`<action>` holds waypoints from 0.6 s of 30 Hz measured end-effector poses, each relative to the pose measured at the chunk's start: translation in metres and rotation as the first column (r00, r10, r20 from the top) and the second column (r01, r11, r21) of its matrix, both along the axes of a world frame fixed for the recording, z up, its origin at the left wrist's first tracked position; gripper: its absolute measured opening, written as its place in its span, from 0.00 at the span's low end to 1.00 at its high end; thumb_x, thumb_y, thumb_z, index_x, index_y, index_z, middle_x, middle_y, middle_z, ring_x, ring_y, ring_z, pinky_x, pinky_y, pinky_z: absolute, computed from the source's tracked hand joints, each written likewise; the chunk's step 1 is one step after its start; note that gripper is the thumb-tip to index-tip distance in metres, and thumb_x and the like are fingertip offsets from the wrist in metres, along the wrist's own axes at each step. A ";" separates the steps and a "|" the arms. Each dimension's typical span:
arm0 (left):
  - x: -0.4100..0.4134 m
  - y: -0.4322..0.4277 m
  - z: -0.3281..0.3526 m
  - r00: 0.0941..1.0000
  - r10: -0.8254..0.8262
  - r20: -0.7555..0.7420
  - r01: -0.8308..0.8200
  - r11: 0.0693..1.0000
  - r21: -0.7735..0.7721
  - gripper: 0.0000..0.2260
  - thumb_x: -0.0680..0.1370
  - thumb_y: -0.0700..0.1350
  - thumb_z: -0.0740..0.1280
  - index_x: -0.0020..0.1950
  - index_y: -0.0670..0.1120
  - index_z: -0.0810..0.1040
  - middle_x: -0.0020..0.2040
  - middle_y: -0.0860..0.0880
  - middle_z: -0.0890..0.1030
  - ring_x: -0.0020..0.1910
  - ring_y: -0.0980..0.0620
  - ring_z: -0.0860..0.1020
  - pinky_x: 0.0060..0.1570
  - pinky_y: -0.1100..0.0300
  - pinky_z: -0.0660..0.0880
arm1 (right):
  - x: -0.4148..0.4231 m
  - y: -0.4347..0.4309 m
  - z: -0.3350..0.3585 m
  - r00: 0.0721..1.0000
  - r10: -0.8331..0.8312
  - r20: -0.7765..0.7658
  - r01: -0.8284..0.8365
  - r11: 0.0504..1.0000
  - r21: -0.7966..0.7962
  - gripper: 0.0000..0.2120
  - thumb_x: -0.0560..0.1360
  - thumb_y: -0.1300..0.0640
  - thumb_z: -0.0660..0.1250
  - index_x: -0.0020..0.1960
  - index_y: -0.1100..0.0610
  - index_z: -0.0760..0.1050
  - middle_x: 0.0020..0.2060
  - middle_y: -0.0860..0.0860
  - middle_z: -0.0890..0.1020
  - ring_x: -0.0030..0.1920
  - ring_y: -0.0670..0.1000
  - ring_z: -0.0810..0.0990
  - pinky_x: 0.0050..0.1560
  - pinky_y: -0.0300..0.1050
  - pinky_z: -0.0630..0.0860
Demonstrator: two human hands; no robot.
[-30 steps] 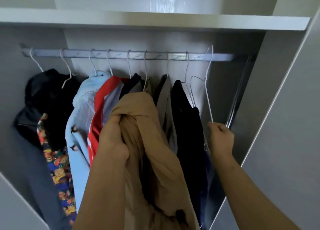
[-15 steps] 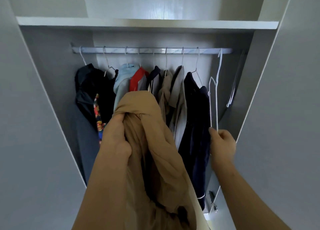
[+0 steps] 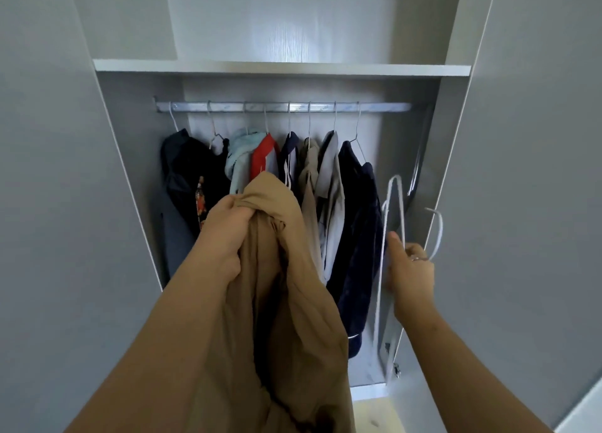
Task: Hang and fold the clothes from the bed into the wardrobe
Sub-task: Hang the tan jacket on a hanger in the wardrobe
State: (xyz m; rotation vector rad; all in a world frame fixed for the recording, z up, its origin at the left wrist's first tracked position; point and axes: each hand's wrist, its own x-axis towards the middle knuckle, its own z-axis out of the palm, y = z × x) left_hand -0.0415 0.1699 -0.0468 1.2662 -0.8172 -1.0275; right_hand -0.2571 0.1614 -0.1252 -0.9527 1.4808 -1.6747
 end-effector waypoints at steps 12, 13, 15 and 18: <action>0.006 -0.010 0.036 0.624 0.089 0.776 -0.016 0.995 -0.102 0.06 0.78 0.42 0.58 0.48 0.45 0.74 0.44 0.46 0.75 0.40 0.51 0.71 0.39 0.58 0.69 | -0.035 0.015 0.044 0.927 0.336 0.165 -0.299 0.930 -0.214 0.18 0.80 0.56 0.59 0.32 0.58 0.68 0.16 0.45 0.60 0.16 0.42 0.56 0.19 0.30 0.54; 0.007 -0.011 0.038 0.586 0.110 0.803 -0.052 0.994 -0.099 0.06 0.78 0.42 0.58 0.47 0.45 0.74 0.43 0.47 0.74 0.38 0.52 0.70 0.38 0.58 0.69 | -0.039 0.017 0.047 0.910 0.384 0.154 -0.344 0.910 -0.232 0.17 0.80 0.56 0.59 0.33 0.59 0.68 0.16 0.45 0.59 0.16 0.43 0.55 0.19 0.30 0.53; 0.011 -0.014 0.044 0.536 0.151 0.830 -0.115 0.988 -0.105 0.06 0.78 0.42 0.58 0.46 0.45 0.74 0.43 0.47 0.75 0.40 0.50 0.72 0.41 0.54 0.72 | -0.045 0.021 0.051 0.873 0.475 0.113 -0.441 0.867 -0.231 0.17 0.79 0.57 0.59 0.32 0.60 0.68 0.16 0.46 0.59 0.16 0.43 0.54 0.20 0.29 0.52; 0.016 -0.022 0.053 0.503 0.140 0.853 -0.149 0.986 -0.074 0.10 0.77 0.39 0.58 0.35 0.43 0.69 0.35 0.46 0.72 0.37 0.46 0.72 0.37 0.54 0.70 | -0.052 0.031 0.057 0.789 0.607 0.090 -0.588 0.790 -0.176 0.15 0.73 0.54 0.62 0.29 0.60 0.71 0.16 0.46 0.58 0.16 0.43 0.54 0.20 0.30 0.51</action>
